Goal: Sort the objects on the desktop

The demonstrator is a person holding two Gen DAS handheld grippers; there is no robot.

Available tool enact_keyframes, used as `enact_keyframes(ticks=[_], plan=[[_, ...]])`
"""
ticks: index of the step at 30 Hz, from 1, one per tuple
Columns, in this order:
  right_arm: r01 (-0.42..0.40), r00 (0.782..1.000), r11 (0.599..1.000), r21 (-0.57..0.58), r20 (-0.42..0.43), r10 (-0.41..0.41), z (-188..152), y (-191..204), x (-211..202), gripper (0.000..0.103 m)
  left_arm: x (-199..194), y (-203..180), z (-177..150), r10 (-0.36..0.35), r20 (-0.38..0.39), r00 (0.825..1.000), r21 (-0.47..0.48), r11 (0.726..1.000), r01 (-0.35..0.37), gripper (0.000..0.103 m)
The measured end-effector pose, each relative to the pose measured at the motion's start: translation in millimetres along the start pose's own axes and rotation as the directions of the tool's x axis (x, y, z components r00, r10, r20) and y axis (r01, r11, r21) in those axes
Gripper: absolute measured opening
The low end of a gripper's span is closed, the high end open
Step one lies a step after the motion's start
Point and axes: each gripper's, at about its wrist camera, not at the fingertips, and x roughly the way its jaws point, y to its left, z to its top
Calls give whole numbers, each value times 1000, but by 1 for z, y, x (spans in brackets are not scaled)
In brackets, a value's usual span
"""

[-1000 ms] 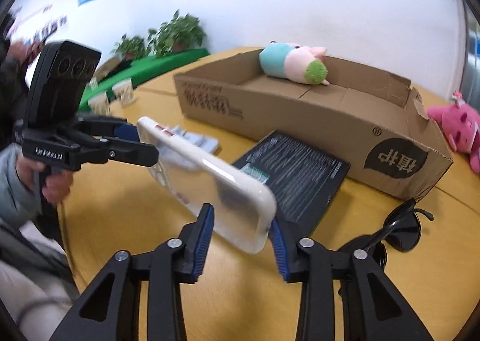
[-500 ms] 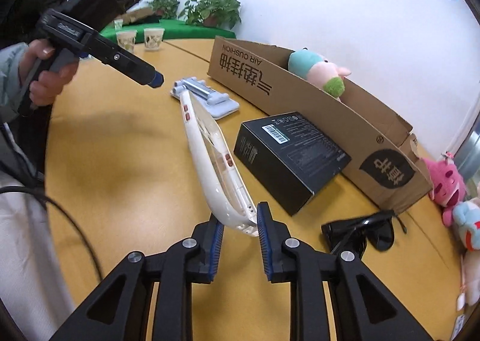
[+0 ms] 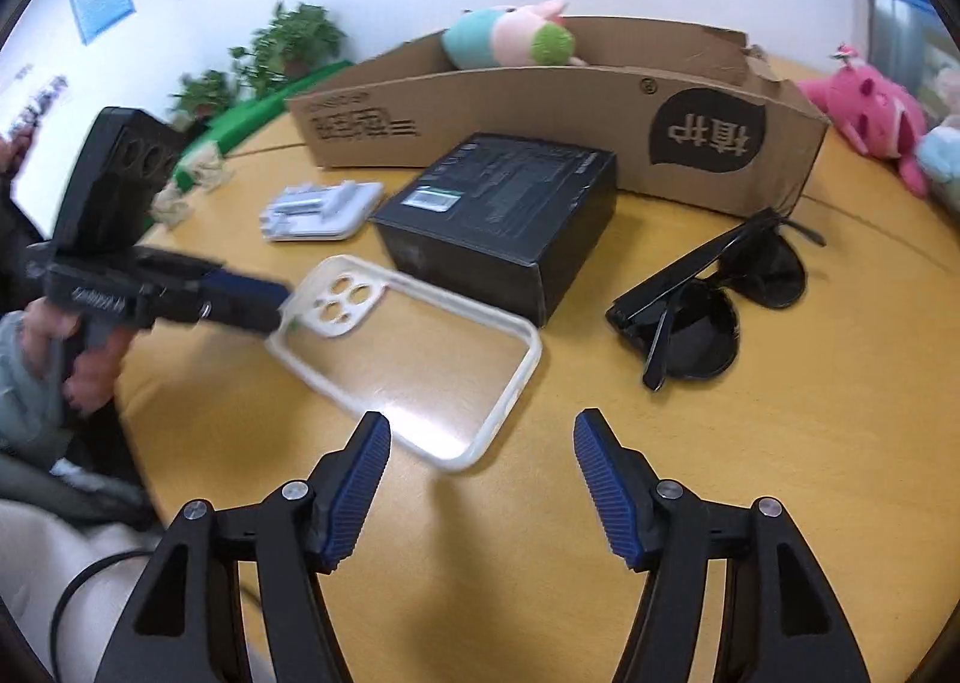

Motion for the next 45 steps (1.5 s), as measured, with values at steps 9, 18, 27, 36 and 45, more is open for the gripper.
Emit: enact_keyframes(ticks=[9, 18, 27, 36, 45], plan=[[105, 994, 994, -11, -38, -106, 10, 4, 19, 18, 0, 6, -6, 52, 38, 998, -37, 998, -51, 11], [95, 995, 995, 13, 40, -96, 29, 9, 0, 10, -57, -10, 12, 78, 254, 964, -3, 997, -80, 8], [97, 964, 995, -25, 251, -87, 103, 28, -44, 11, -123, -21, 66, 102, 443, 891, 67, 987, -147, 7], [128, 936, 989, -71, 337, -97, 193, 19, -45, 9, -137, -5, 126, 121, 507, 853, 55, 984, -172, 7], [92, 942, 991, -102, 332, -54, 278, 2, -14, 9, -155, 24, 197, 158, 558, 814, 34, 976, -213, 7]])
